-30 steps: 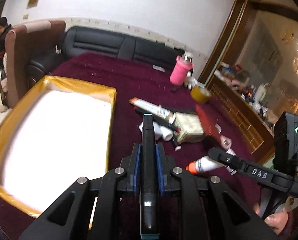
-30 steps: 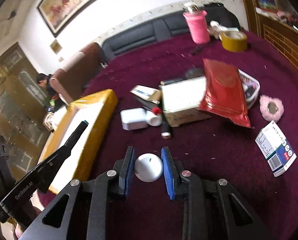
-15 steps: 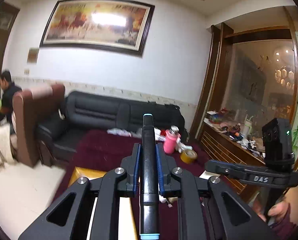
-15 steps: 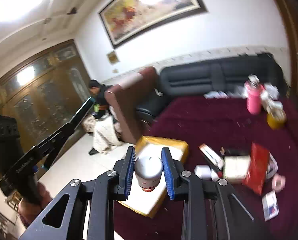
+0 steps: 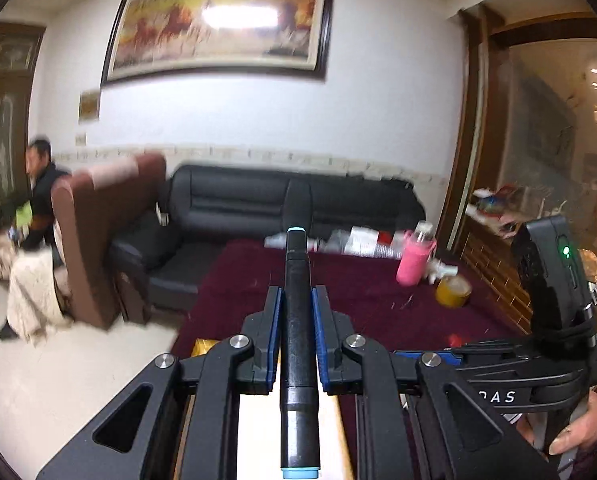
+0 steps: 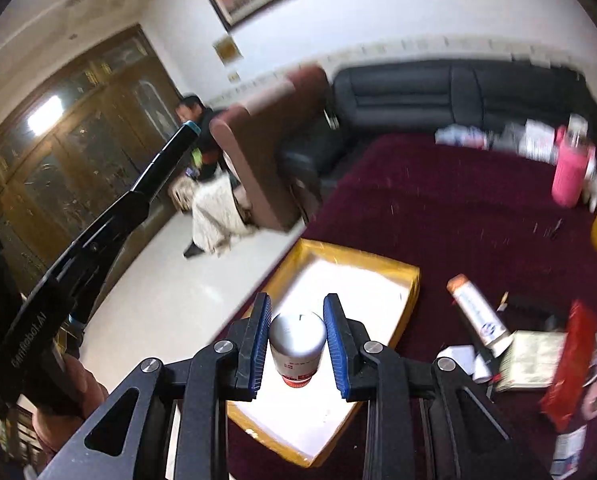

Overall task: Organize objects
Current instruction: 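Carry the marker with the left tool while the right carries the bottle over the tray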

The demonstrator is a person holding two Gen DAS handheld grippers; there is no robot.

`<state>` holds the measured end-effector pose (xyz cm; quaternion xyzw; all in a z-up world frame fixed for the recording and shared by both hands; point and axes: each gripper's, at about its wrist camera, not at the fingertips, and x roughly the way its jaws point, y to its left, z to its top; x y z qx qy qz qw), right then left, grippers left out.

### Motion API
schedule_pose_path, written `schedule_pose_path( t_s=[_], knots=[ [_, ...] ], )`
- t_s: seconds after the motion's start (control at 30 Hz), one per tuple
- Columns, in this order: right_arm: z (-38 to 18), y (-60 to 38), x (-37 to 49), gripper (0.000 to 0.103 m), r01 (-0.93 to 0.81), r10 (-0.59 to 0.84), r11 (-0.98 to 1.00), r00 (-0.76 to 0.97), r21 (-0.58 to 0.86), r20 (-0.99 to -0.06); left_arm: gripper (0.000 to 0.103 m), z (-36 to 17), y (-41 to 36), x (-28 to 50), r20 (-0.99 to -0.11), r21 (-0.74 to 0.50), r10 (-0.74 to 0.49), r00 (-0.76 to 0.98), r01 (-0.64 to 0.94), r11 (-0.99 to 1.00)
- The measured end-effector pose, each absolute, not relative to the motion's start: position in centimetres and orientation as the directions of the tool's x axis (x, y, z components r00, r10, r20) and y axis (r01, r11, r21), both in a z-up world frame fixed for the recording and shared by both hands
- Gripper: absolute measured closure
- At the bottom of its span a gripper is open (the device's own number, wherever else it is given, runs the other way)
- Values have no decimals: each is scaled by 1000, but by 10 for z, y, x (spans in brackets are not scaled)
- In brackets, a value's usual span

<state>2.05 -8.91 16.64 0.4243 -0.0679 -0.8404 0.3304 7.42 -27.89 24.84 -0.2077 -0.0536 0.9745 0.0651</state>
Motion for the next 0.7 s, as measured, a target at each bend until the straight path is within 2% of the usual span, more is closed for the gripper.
schedule_pose_path(
  t_s=[0.13, 0.27, 0.43, 0.7],
  knots=[
    [112, -98, -15, 73, 445, -569, -803, -376, 397, -731, 89, 176, -286, 30, -495, -160, 126, -860, -52, -986],
    [68, -101, -51, 73, 392, -542, -822, -317, 413, -778, 89, 128, -292, -2, -582, -203, 142, -801, -26, -979],
    [39, -109, -81, 73, 352, -494, -851, -287, 390, -821, 89, 89, -288, -33, -651, -216, 147, -745, -3, -976],
    [21, -119, -117, 73, 323, -437, -883, -296, 342, -849, 89, 52, -283, -59, -709, -284, 198, -677, 18, -959]
  ],
)
